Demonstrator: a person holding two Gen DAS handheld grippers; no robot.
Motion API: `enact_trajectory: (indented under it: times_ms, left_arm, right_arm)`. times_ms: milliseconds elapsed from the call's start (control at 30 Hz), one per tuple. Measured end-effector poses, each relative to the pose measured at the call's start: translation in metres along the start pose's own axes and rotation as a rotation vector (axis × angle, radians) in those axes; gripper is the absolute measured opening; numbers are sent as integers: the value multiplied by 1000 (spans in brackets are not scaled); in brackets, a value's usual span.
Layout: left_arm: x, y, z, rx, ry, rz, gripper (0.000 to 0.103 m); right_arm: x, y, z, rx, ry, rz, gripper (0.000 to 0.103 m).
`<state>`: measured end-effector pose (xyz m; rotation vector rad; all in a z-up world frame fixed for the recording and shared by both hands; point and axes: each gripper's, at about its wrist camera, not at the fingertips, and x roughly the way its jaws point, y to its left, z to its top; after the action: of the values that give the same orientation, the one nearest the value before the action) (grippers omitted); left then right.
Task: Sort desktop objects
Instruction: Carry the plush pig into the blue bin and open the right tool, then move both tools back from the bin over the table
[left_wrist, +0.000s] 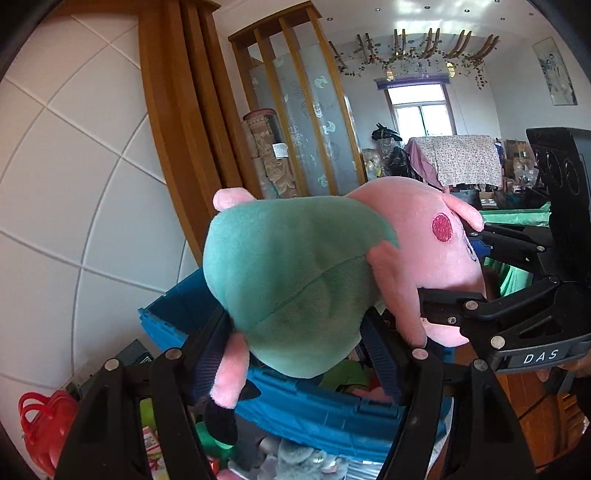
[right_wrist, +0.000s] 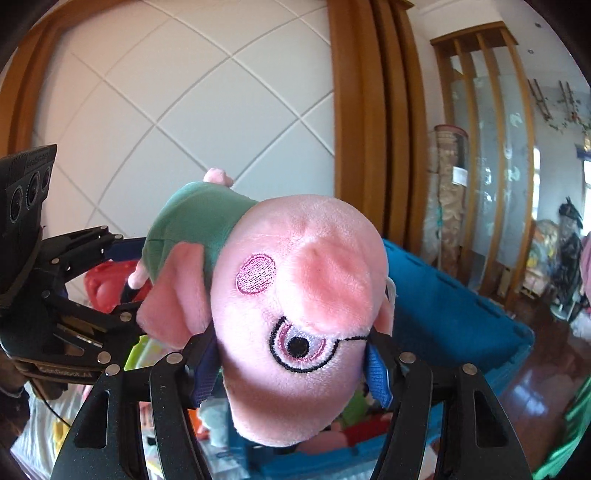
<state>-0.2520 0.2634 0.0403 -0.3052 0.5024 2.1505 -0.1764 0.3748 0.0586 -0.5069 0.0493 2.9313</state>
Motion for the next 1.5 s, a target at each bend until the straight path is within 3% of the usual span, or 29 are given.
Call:
enact_trajectory:
  times_ms: [133,233,300,400,467,533,1100,1300,1500]
  left_arm:
    - [51,-14,31,23,46,45,71]
    - [81,-18,45,50,99,201,71]
    - [89,-15,52,26,116,271,76]
    - [82,-10,54,-29,87,315,81]
    - [77,-10,55,-41,73,349,87]
    - [73,-7,51,-51,69,382,91]
    - [30,-9,22,-141,63,528,92]
    - [-4,-3,-19,-223,73,605,92]
    - [-54,12,-81,-338,82,713,92]
  right_arm:
    - [7,-49,10,33,10,-51,66]
    - [34,-83,23,65,43,-108,77]
    - [42,-101,29,73,50,-170,91]
    - [38,-123,31,134,23,-149,93]
    - [28,-128,27,155,-12,-139,99]
    - [20,-127,24,166,-38,-127,102]
    - [7,-86,24,139,-61,90,103]
    - [-5,-60,17,107,-72,176,103]
    - [-18,-15,14,46,-82,281,103]
